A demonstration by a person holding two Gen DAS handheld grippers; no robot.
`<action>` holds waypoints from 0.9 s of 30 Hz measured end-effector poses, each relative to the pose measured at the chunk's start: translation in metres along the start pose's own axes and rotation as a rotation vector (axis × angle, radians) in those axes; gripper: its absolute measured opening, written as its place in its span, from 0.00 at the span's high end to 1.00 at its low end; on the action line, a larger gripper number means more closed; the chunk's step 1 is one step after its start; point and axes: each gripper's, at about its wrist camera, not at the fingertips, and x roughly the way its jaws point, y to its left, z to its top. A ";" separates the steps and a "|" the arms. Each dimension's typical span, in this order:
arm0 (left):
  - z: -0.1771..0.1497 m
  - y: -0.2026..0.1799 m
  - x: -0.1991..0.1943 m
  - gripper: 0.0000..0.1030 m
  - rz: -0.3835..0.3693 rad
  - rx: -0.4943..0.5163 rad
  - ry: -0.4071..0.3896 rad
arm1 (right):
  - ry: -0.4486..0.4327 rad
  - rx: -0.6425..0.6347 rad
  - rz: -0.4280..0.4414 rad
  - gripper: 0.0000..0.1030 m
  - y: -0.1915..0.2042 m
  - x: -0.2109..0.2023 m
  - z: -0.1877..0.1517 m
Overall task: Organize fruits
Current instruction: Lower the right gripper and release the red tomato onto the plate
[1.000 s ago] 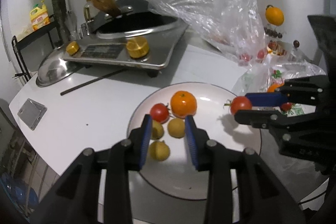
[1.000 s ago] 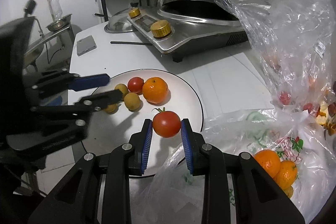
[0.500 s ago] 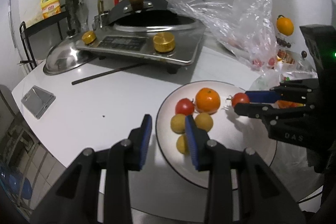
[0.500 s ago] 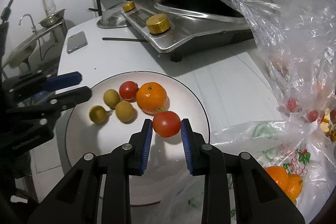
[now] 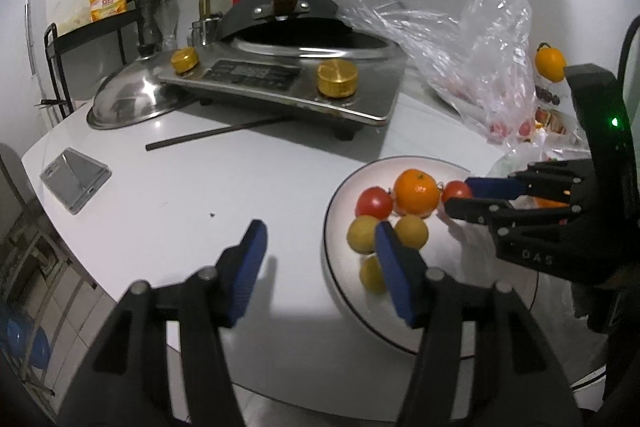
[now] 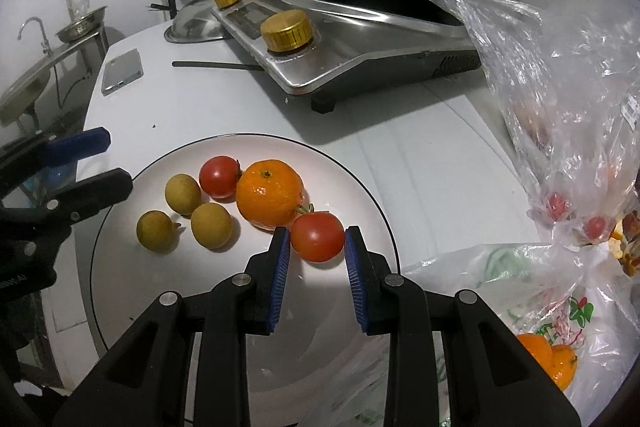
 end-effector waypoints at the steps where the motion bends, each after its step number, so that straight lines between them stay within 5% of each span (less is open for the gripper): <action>1: 0.000 0.000 0.000 0.44 0.000 -0.001 0.000 | 0.000 -0.001 -0.004 0.71 0.000 0.000 0.000; 24: -0.001 -0.020 -0.038 0.43 -0.010 0.026 -0.040 | -0.057 -0.004 -0.022 0.70 0.005 -0.045 -0.005; 27: -0.001 -0.026 -0.047 0.36 -0.017 0.026 -0.055 | -0.078 -0.004 -0.021 0.70 0.008 -0.059 -0.007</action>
